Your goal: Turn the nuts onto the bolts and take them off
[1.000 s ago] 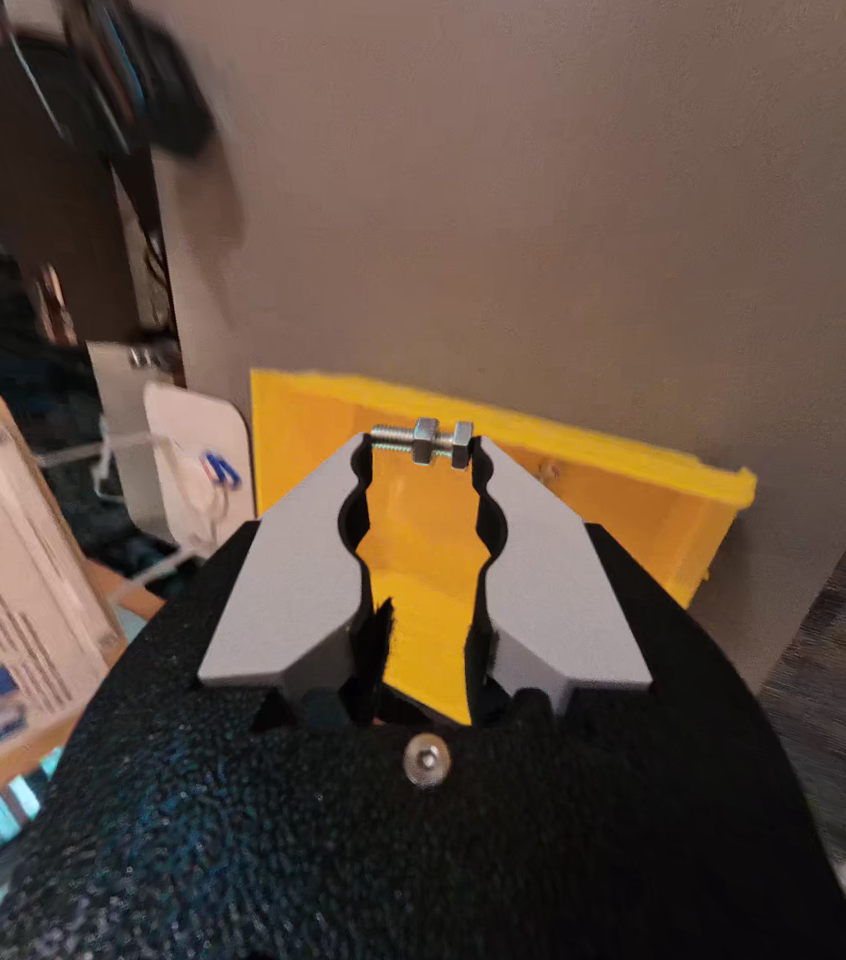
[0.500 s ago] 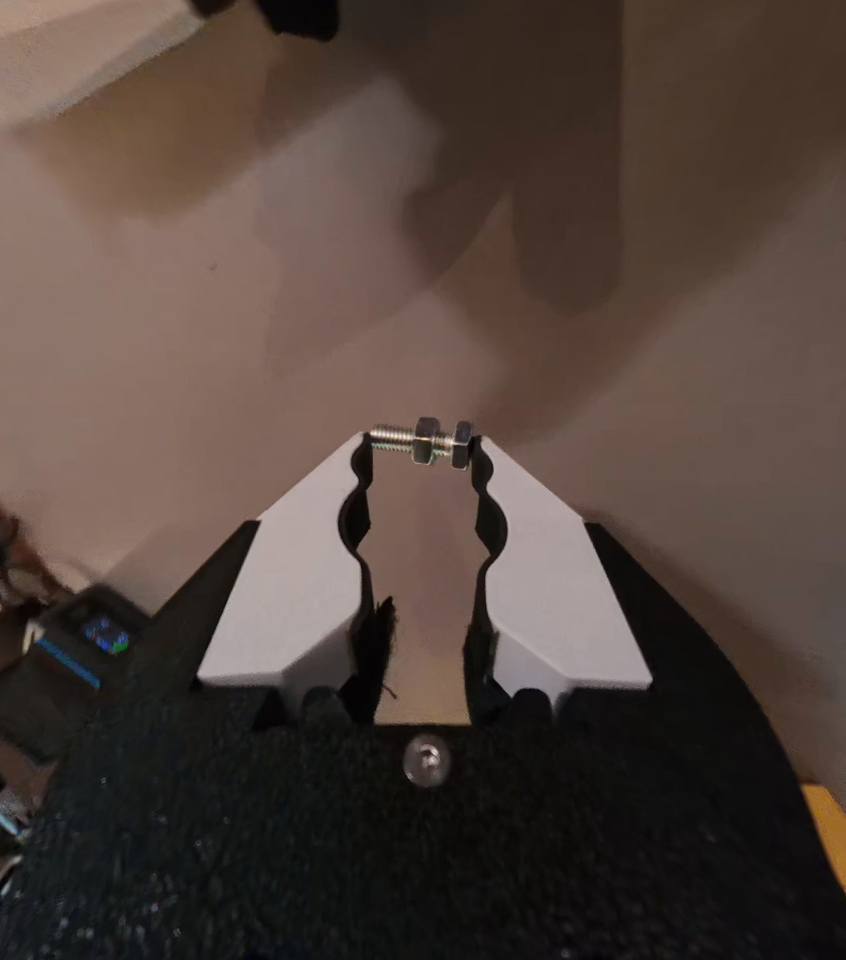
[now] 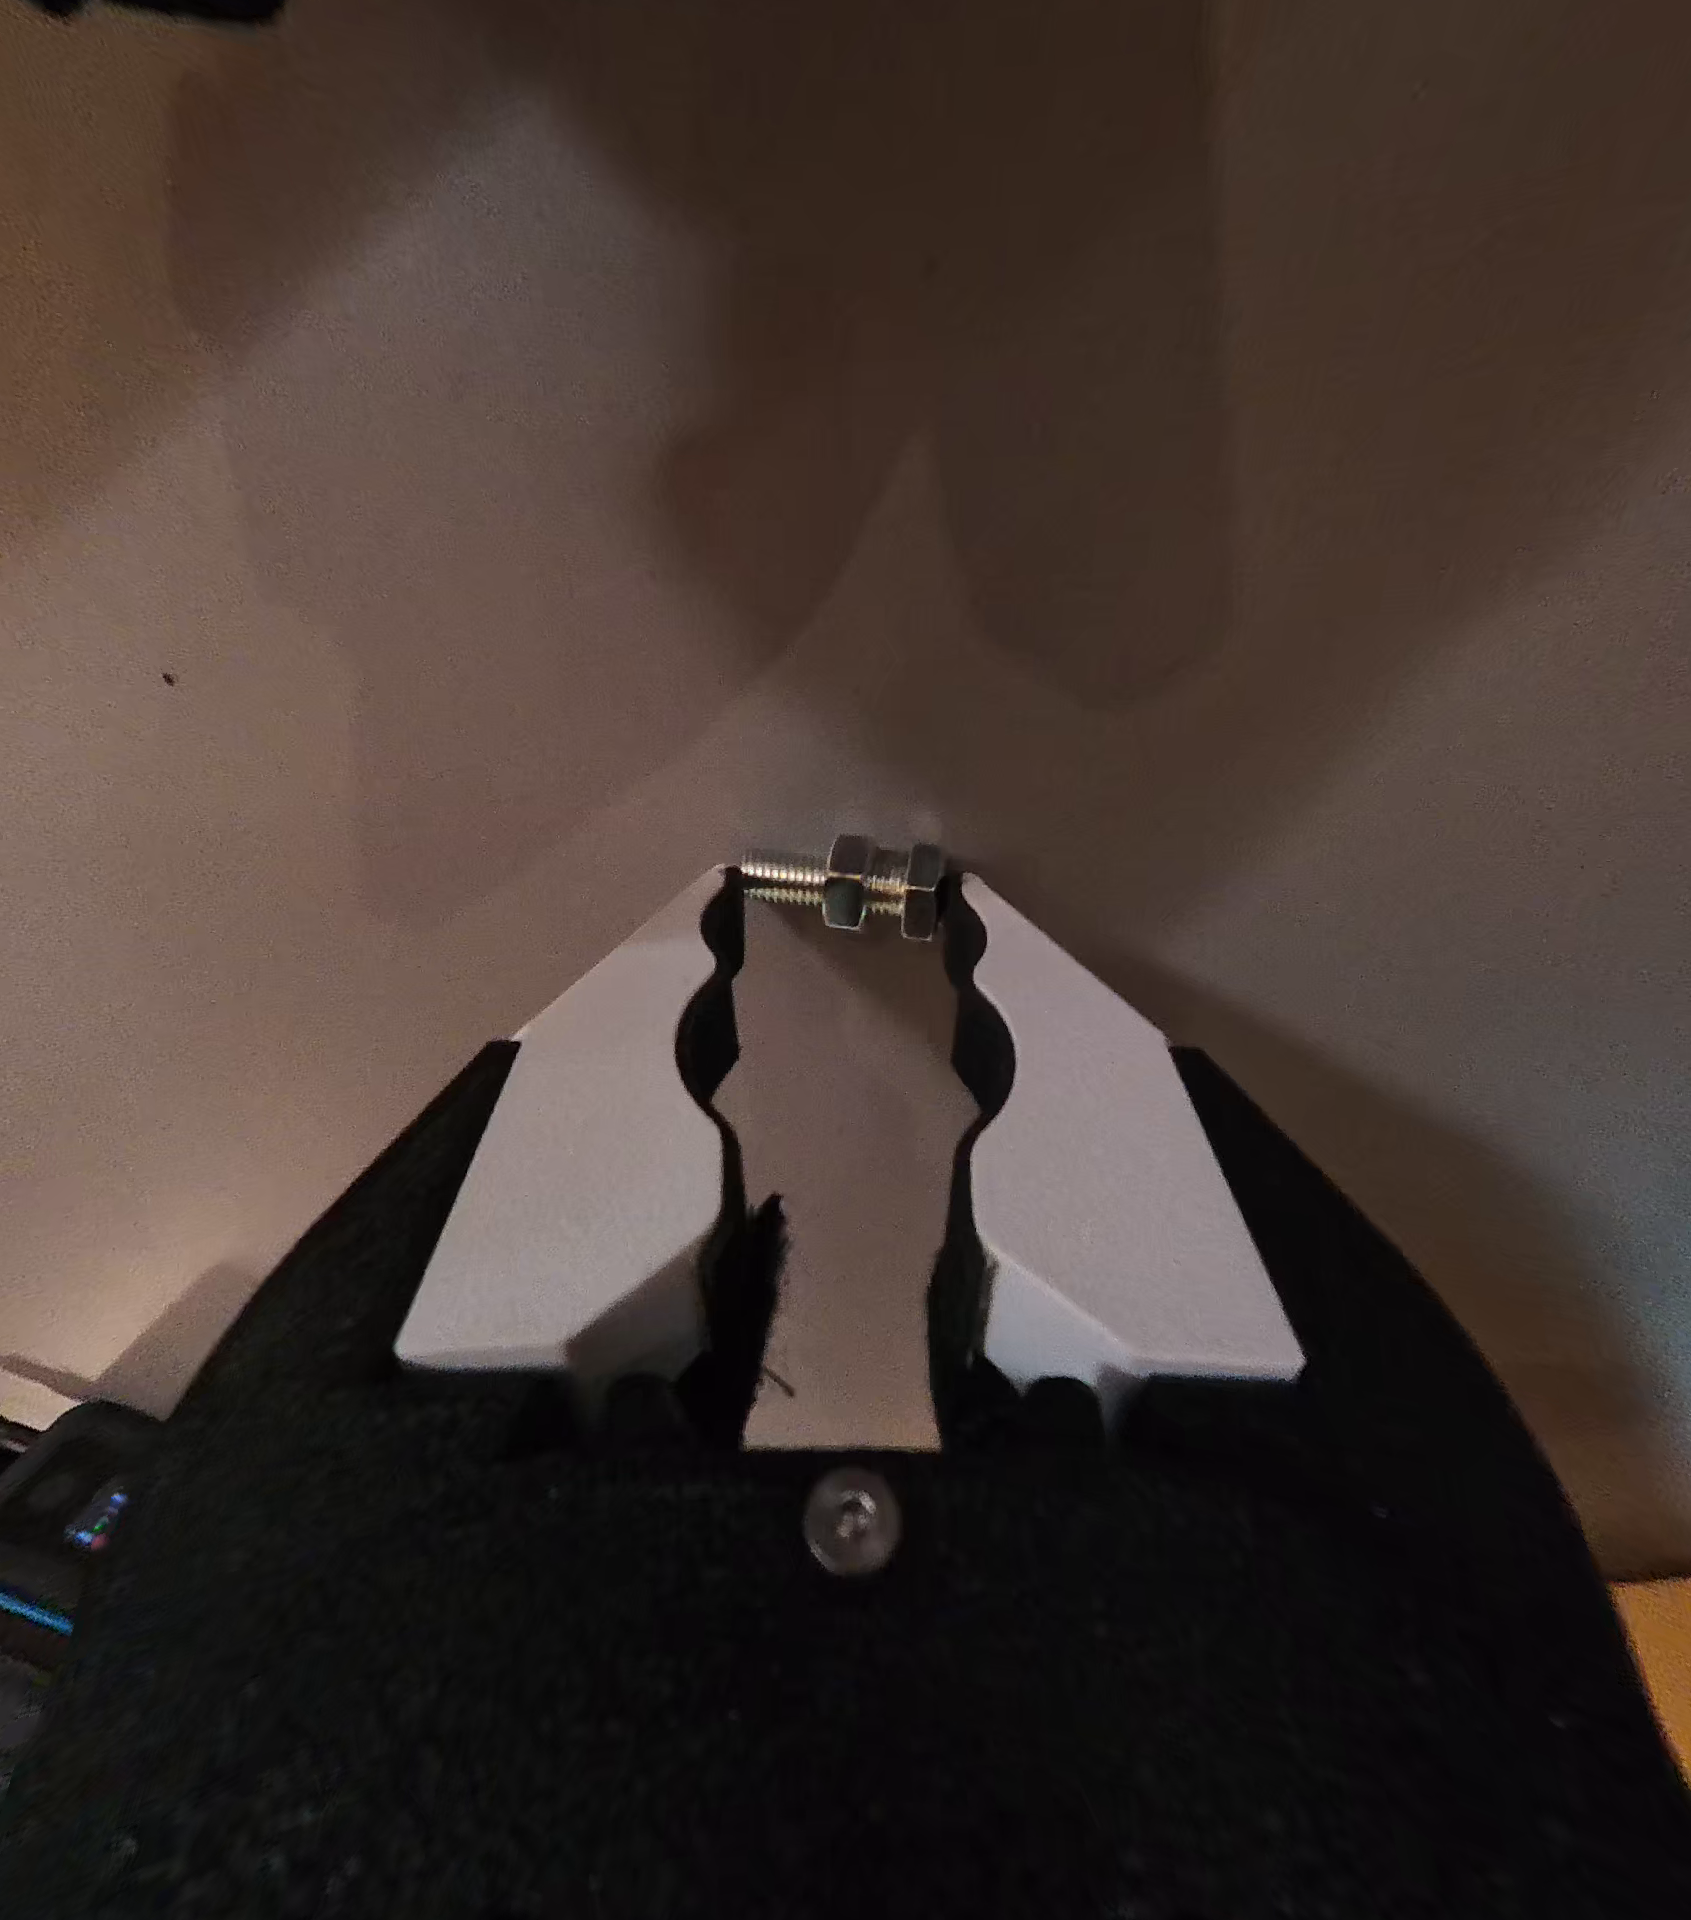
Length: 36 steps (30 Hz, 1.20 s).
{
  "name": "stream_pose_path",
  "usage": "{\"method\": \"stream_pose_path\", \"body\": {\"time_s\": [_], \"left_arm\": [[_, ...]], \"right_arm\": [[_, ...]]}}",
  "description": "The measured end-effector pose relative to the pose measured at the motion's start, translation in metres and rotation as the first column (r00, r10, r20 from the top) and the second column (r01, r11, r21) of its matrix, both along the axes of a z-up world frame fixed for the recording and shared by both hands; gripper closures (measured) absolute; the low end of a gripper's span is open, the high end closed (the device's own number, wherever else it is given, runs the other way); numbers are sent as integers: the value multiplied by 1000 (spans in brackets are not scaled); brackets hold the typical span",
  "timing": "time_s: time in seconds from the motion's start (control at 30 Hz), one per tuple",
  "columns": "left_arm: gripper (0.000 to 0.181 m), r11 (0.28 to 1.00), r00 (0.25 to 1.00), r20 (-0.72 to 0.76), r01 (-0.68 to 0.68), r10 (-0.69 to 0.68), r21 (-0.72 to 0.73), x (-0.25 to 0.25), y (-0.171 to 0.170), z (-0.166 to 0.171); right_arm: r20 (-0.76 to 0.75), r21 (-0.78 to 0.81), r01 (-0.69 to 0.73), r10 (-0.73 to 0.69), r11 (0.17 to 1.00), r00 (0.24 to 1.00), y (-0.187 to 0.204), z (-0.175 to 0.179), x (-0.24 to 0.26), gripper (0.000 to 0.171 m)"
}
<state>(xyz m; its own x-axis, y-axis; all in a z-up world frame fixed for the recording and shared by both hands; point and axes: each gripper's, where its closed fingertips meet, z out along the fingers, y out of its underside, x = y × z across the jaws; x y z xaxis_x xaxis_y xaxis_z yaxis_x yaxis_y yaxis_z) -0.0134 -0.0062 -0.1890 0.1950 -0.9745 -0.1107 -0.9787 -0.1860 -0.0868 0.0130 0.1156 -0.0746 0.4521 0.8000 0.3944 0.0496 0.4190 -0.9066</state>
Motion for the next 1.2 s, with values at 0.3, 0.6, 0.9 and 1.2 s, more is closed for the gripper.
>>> {"method": "stream_pose_path", "body": {"time_s": [0.3,0.6,0.9,1.2], "left_arm": [[74,814,800,459,-530,388,236,4,28,53],[104,314,293,749,-942,594,119,5,13,39],[121,263,250,715,-960,653,96,1,7,8],[140,256,250,706,-961,663,101,-12,-4,4]], "right_arm": [[1,4,-5,5,1000,1000,-1,0,0,169],[11,7,-21,21,1000,1000,-4,-1,-3,169],[10,8,-24,24,1000,1000,-5,-1,-3,169],[16,9,-26,26,1000,1000,-5,-2,-4,169]]}}
